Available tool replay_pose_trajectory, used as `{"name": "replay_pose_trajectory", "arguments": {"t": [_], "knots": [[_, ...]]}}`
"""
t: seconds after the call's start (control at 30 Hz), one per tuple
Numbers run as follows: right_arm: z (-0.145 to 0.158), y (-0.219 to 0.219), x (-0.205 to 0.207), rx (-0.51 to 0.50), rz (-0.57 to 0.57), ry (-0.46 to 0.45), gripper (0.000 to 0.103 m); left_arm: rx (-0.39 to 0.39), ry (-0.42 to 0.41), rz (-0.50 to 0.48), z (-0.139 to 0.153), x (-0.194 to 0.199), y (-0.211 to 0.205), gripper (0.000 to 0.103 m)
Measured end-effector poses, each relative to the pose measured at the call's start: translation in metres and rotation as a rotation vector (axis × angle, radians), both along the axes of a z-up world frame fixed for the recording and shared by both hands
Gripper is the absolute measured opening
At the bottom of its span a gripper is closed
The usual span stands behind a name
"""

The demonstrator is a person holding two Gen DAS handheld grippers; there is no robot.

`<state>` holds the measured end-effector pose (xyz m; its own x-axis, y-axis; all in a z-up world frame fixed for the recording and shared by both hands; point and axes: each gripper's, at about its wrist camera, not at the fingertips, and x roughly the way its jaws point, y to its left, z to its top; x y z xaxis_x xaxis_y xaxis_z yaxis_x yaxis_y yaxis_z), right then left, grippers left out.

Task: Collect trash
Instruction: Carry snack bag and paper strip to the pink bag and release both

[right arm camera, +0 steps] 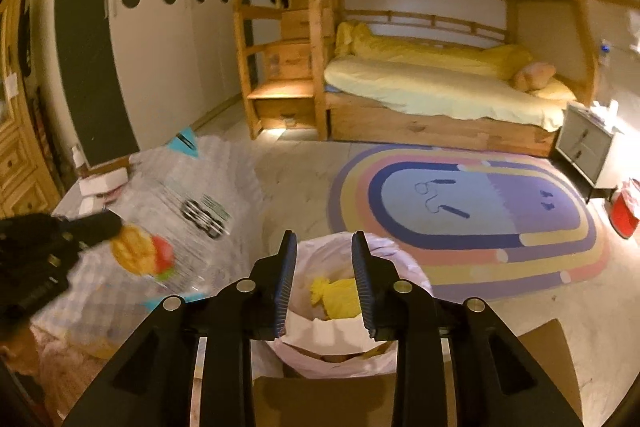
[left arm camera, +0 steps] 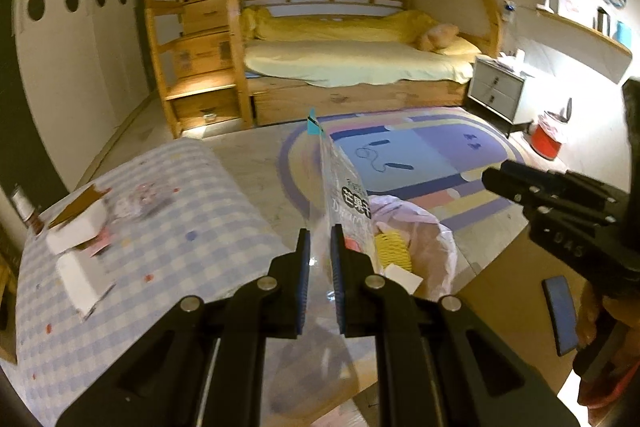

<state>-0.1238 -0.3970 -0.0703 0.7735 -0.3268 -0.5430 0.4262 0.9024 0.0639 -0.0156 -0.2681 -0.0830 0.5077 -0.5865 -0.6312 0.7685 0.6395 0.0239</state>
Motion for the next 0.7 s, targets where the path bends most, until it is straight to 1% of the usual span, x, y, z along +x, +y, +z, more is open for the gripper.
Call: {"name": "replay_pose_trajectory", "arguments": {"t": [0.23,0.4,0.47,0.5,0.53,0.6,0.7], "knots": [[0.011,-0.021,-0.014,0.004,-0.05,-0.045,0.04,0.025,0.002,-0.039,-0.01,0.008,-0.045,0.01],[0.01,-0.033,-0.016,0.016,-0.072,-0.051,0.041,0.058,0.003,-0.049,-0.021,0.012,-0.074,0.011],[0.009,-0.037,-0.016,0.021,-0.079,-0.051,0.043,0.071,0.006,-0.04,-0.024,0.015,-0.079,0.023],[0.009,-0.038,-0.016,0.024,-0.08,-0.05,0.043,0.07,0.013,-0.039,-0.025,0.016,-0.081,0.037],[0.008,-0.039,-0.016,0.025,-0.082,-0.049,0.043,0.064,0.017,-0.039,-0.025,0.016,-0.08,0.042],[0.008,-0.039,-0.017,0.027,-0.086,-0.052,0.043,0.06,0.021,-0.03,-0.024,0.018,-0.075,0.042],[0.011,-0.034,-0.018,0.031,-0.082,-0.059,0.043,0.044,0.022,-0.002,-0.017,0.023,-0.057,0.042]]}}
